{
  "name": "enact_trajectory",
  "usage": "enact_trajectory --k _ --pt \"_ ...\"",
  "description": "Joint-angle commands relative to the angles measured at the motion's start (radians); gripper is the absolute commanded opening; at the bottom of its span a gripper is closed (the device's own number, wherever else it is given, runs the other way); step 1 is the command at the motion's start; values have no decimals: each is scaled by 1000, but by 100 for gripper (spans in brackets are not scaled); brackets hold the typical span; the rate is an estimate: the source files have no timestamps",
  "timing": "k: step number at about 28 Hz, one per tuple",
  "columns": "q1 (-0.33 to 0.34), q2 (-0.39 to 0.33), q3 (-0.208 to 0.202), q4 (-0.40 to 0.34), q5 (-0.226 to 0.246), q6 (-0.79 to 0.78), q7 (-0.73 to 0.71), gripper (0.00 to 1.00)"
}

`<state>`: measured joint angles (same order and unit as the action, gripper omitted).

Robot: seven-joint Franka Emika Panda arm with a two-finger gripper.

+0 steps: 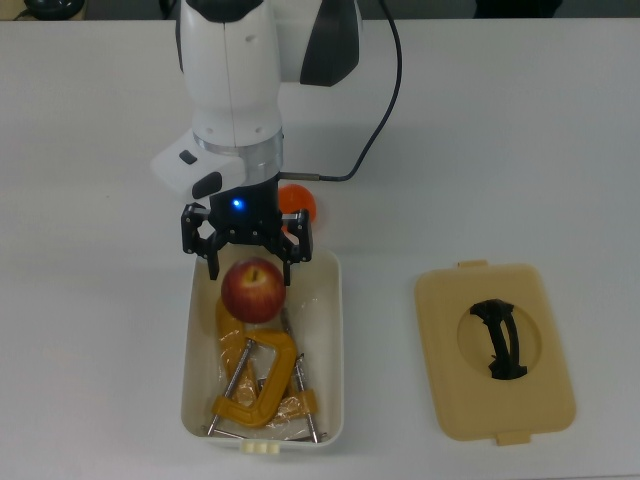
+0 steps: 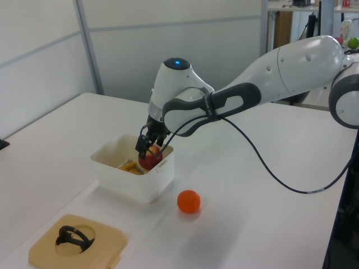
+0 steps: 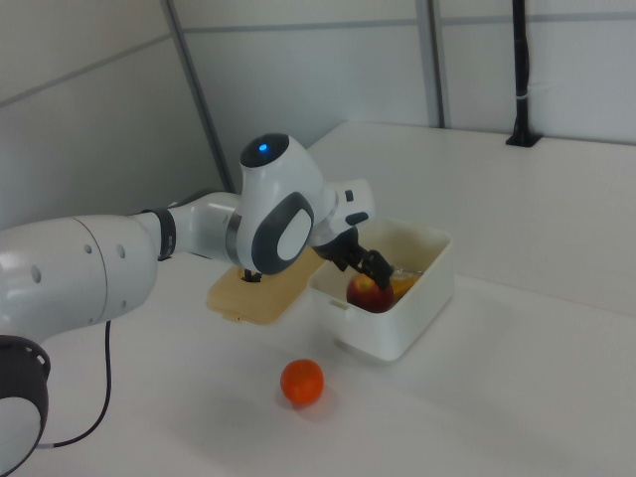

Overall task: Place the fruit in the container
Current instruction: 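Lower the apple into the container and open the gripper, then move the open gripper over the orange and lower it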

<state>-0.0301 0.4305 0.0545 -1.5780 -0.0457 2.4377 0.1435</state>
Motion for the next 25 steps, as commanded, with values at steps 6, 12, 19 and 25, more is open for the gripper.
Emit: enact_trajectory --k 6,12,19,25 --pt "4 -117 -2 -7 -13 -307 -47 100" --pt "25 -165 1 -60 -13 -494 -123 100" --pt "56 -162 8 -143 -16 -513 -124 100" --pt "85 -141 8 -172 -34 -513 -124 100"
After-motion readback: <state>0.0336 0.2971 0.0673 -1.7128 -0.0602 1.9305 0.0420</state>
